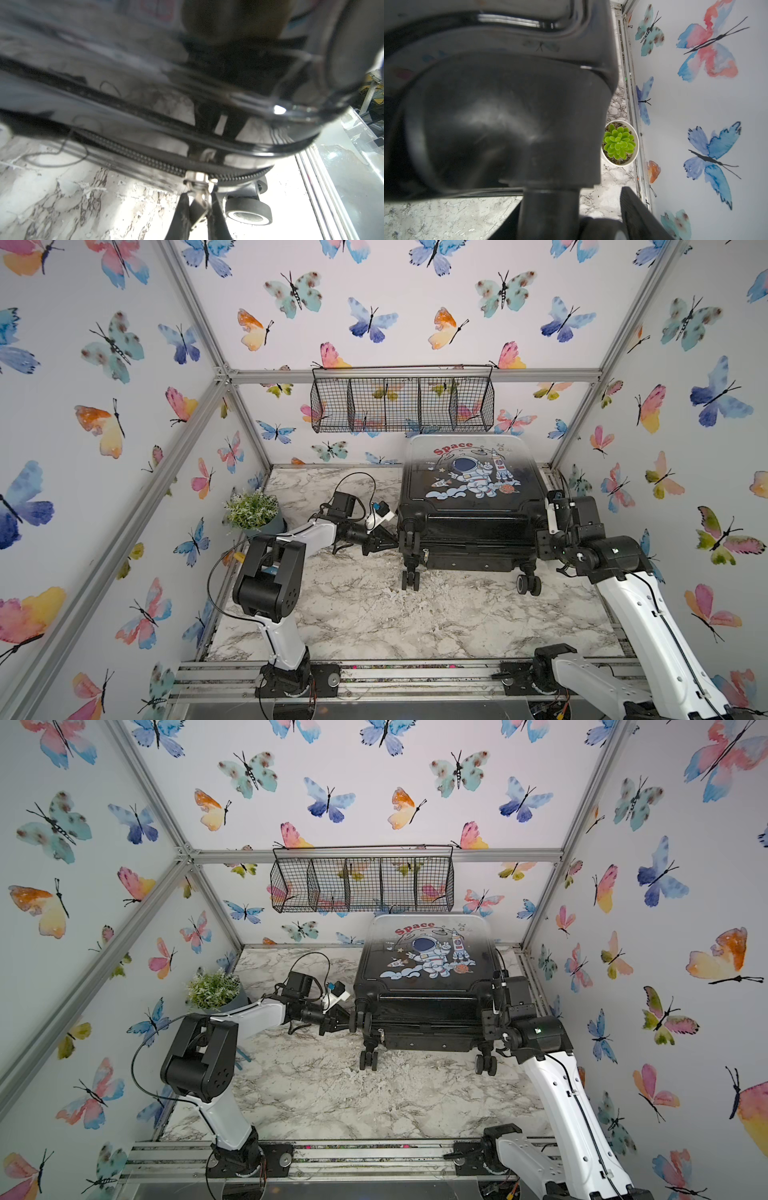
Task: Close the suitcase zippers
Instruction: Zip the zipper on the suitcase.
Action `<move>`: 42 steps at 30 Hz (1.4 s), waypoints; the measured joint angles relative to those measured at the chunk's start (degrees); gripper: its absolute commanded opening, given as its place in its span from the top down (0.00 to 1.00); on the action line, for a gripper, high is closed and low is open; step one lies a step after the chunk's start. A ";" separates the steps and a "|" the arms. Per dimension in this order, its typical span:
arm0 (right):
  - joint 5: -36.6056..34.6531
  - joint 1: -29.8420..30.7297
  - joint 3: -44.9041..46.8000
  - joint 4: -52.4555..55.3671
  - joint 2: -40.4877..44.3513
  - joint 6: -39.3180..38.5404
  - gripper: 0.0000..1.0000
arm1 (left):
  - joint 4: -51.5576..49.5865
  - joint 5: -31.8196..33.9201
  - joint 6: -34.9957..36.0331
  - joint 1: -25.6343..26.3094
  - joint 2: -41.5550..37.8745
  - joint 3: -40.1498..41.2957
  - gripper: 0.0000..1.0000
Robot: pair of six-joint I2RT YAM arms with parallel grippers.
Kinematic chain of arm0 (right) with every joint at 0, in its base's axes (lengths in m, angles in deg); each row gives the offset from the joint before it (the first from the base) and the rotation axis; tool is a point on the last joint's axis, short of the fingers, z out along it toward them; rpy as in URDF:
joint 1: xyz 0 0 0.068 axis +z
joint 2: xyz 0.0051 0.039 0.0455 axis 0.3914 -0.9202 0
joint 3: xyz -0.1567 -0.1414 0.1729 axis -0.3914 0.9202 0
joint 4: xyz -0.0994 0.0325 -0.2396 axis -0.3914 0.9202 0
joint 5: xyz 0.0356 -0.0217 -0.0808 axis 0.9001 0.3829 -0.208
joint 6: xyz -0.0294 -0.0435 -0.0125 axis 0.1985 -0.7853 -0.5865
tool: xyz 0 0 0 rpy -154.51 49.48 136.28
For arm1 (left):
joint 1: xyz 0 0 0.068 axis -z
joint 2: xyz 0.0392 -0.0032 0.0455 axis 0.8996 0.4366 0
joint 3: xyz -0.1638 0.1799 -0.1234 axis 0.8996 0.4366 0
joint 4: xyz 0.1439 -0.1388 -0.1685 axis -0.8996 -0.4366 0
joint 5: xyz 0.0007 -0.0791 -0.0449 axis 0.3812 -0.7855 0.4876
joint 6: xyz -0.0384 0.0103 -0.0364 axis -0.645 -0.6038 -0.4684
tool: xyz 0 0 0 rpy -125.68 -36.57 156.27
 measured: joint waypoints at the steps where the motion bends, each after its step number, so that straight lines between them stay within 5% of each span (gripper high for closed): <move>1: 0.02 0.00 0.22 -0.07 0.11 -0.04 0.93 | -0.50 0.70 0.11 0.00 -0.39 0.11 1.00; 24: 7.43 -0.59 -1.51 0.96 -2.56 0.17 0.95 | -8.68 10.23 -1.29 4.57 -22.84 12.48 1.00; 42: 17.97 -1.66 -4.85 -2.32 -2.86 12.44 0.96 | -10.36 14.05 -20.70 8.17 -35.21 13.46 1.00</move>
